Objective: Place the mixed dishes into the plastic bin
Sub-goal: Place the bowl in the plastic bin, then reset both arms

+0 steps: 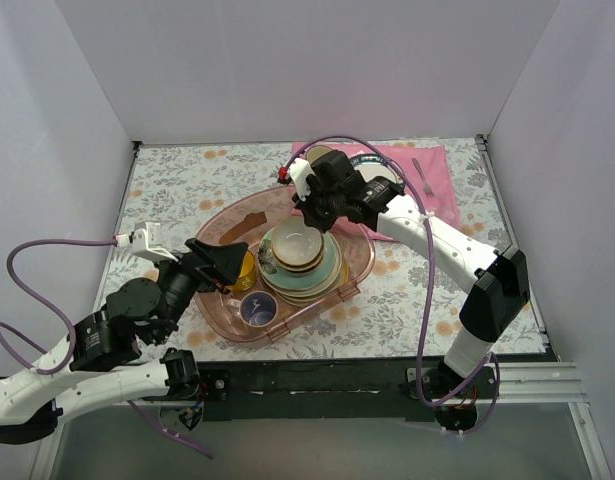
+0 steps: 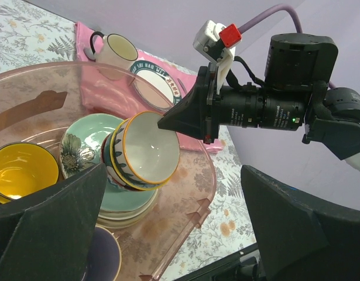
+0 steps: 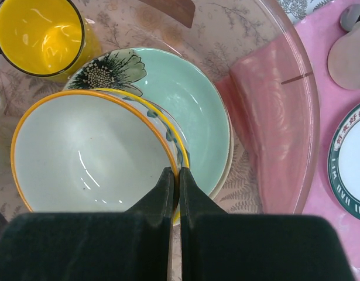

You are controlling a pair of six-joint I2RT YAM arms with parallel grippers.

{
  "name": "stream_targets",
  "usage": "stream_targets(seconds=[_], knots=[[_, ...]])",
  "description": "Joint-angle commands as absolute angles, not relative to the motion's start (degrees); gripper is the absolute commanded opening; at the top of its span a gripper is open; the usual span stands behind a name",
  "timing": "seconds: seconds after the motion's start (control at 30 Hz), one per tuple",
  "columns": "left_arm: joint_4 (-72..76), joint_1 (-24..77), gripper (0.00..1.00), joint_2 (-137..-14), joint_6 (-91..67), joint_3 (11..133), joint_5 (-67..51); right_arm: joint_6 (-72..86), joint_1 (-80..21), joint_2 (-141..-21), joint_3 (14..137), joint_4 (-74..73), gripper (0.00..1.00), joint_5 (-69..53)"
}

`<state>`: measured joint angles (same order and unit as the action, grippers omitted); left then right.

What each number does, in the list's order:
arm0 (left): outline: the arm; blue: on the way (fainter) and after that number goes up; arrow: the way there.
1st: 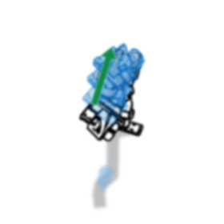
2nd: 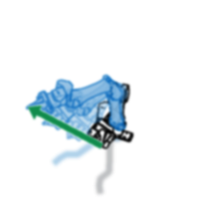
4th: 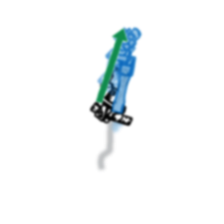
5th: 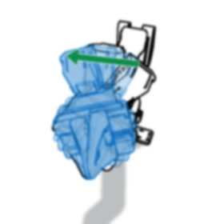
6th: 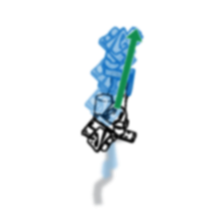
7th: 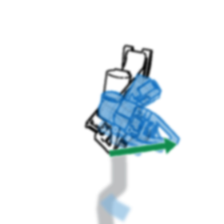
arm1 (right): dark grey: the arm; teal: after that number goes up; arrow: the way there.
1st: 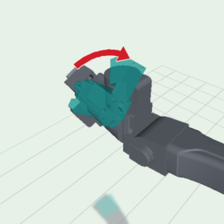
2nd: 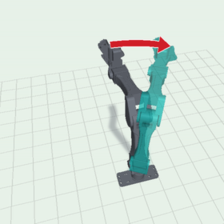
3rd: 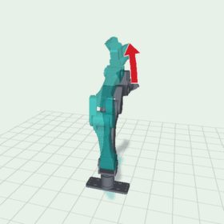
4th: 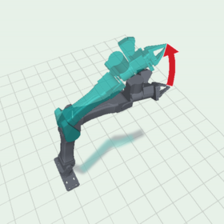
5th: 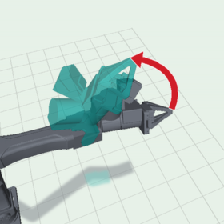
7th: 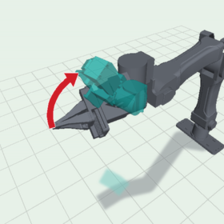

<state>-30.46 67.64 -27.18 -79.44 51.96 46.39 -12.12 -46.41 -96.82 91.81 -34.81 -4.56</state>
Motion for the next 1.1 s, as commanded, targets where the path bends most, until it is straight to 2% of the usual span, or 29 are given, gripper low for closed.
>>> stream_targets(seconds=[0.0, 0.07, 0.1, 0.17, 0.2, 0.37, 0.5, 0.57, 0.73, 0.87, 0.97, 1.07], knots=[[-32.9, 67.7, 0.98, -26.7, -80.3, 51.0, 47.7, -13.1, -46.4, -93.9, 93.1, -32.5, 0.05, -1.8], [-33.0, 67.8, 0.98, -26.7, -80.3, 50.7, 47.8, -13.4, -46.4, -93.7, 92.7, -32.6, 0.1, -2.0], [-33.1, 67.7, 0.98, -26.6, -80.3, 50.8, 47.8, -13.4, -46.4, -93.6, 92.6, -32.7, 0.17, -2.0], [-33.4, 67.7, 0.98, -26.6, -80.3, 50.9, 47.8, -13.8, -46.4, -93.5, 92.7, -33.0, 0.23, -2.1], [-33.6, 67.7, 0.98, -26.8, -80.2, 50.9, 47.9, -13.9, -46.3, -93.2, 92.7, -33.0, 0.31, -2.0], [-34.6, 67.8, 0.98, -27.1, -79.4, 51.9, 48.1, -15.1, -45.9, -91.1, 93.2, -33.7, 0.49, -2.2], [-34.2, 67.7, 0.98, -28.6, -76.5, 53.3, 48.3, -15.5, -43.1, -87.9, 93.4, -34.7, 0.54, -5.2], [-34.3, 67.8, 0.98, -30.7, -74.4, 54.3, 48.9, -16.1, -39.6, -86.6, 93.6, -35.9, 0.61, -7.6], [-33.5, 67.7, 0.98, -35.6, -70.0, 57.1, 55.1, -19.2, -26.8, -80.6, 93.0, -37.9, 0.71, -22.9], [-27.5, 67.7, 0.98, -36.0, -63.3, 59.4, 56.9, -17.6, -16.6, -75.2, 88.4, -34.8, 0.84, -27.8], [-20.7, 67.7, 0.98, -37.0, -55.1, 61.6, 57.2, -15.0, -9.9, -70.1, 84.3, -31.4, 0.9, -30.1], [-19.5, 67.7, 0.98, -43.0, -50.3, 66.9, 56.6, -12.8, -5.1, -66.4, 80.5, -28.3, 0.96, -30.7]])
